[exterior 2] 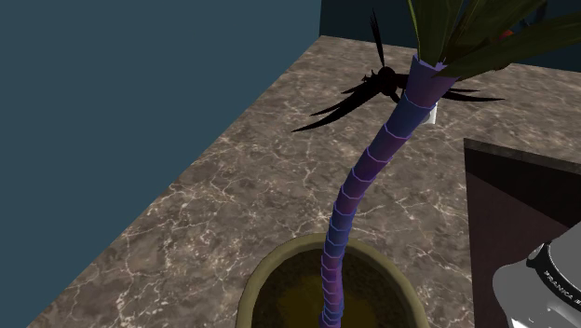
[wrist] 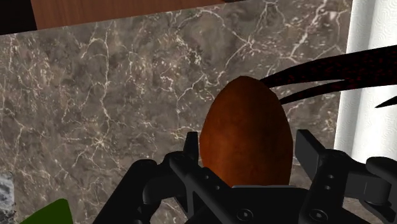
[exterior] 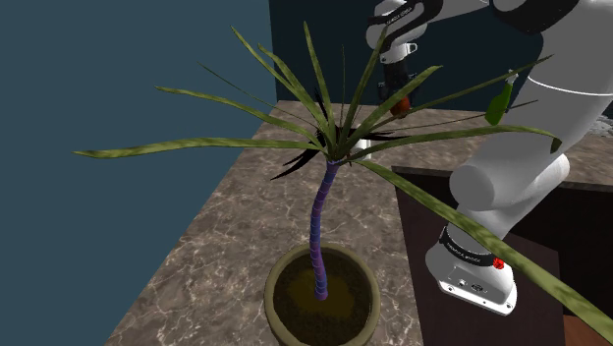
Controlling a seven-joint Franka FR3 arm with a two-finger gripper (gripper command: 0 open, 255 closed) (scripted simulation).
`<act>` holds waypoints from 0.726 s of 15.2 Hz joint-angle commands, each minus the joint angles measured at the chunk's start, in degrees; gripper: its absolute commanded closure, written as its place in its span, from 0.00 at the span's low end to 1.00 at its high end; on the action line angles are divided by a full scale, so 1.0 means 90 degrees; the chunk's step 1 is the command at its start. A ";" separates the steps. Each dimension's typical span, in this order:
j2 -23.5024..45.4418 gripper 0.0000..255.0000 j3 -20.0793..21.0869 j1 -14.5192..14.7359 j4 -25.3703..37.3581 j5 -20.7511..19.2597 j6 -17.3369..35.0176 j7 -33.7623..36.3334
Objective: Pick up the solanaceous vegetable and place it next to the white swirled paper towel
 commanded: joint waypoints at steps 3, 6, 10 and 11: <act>0.0361 1.00 -0.0313 -0.0311 0.0413 -0.0077 0.0114 -0.0601; 0.0646 1.00 -0.0469 -0.0487 0.0660 -0.0083 0.0241 -0.0910; 0.0748 1.00 -0.0476 -0.0498 0.0441 -0.0095 0.0553 -0.0836; 0.0776 1.00 -0.0477 -0.0501 0.0390 -0.0098 0.0631 -0.0818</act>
